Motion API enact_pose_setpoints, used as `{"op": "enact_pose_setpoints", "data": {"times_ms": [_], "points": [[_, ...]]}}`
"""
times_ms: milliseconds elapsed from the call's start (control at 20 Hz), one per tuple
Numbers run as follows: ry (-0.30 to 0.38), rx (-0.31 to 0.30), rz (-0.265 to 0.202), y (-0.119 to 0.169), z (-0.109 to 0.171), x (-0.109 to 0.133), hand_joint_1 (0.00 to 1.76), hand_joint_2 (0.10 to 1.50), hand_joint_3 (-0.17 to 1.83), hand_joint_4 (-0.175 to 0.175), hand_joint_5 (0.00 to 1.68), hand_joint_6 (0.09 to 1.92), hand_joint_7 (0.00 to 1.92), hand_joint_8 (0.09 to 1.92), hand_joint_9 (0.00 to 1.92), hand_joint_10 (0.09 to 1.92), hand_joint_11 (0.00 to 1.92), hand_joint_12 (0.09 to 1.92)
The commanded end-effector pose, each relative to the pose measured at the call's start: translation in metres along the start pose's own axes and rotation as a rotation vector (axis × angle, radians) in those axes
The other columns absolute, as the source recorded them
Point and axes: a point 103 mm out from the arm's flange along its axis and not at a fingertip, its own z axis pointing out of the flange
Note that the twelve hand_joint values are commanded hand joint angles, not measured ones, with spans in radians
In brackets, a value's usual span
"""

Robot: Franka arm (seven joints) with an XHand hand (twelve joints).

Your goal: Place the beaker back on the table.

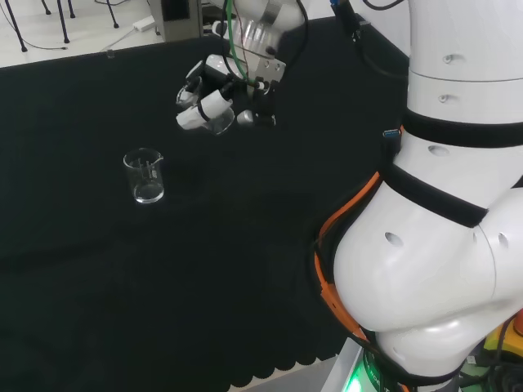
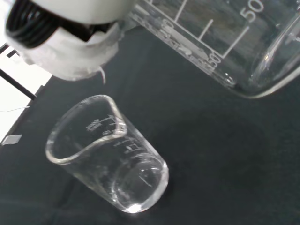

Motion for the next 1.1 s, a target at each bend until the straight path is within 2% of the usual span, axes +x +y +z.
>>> {"op": "enact_pose_setpoints", "data": {"times_ms": [50, 350, 450, 550, 950, 1100], "points": [[0.033, -0.009, 0.039, 0.002, 0.013, -0.027, 1.13, 0.64, 0.78, 0.066, 1.18, 0.89, 1.64, 0.36, 1.47, 0.58, 1.33, 0.85], [0.088, -0.063, 0.053, 0.003, 0.029, -0.044, 1.13, 0.65, 0.76, 0.061, 1.18, 0.89, 1.63, 0.36, 1.46, 0.58, 1.33, 0.85], [0.123, -0.095, 0.045, 0.003, 0.033, -0.046, 1.13, 0.66, 0.75, 0.061, 1.18, 0.88, 1.62, 0.36, 1.46, 0.57, 1.33, 0.84], [0.160, -0.122, 0.034, 0.003, 0.037, -0.047, 1.13, 0.66, 0.73, 0.076, 1.18, 0.87, 1.62, 0.36, 1.46, 0.57, 1.32, 0.84], [0.198, -0.125, 0.020, 0.009, 0.056, -0.047, 1.12, 0.68, 0.68, 0.135, 1.20, 0.82, 1.58, 0.34, 1.45, 0.51, 1.31, 0.83], [0.191, -0.118, 0.023, 0.011, 0.064, -0.048, 1.11, 0.68, 0.67, 0.144, 1.20, 0.81, 1.57, 0.33, 1.44, 0.50, 1.30, 0.83]]}}
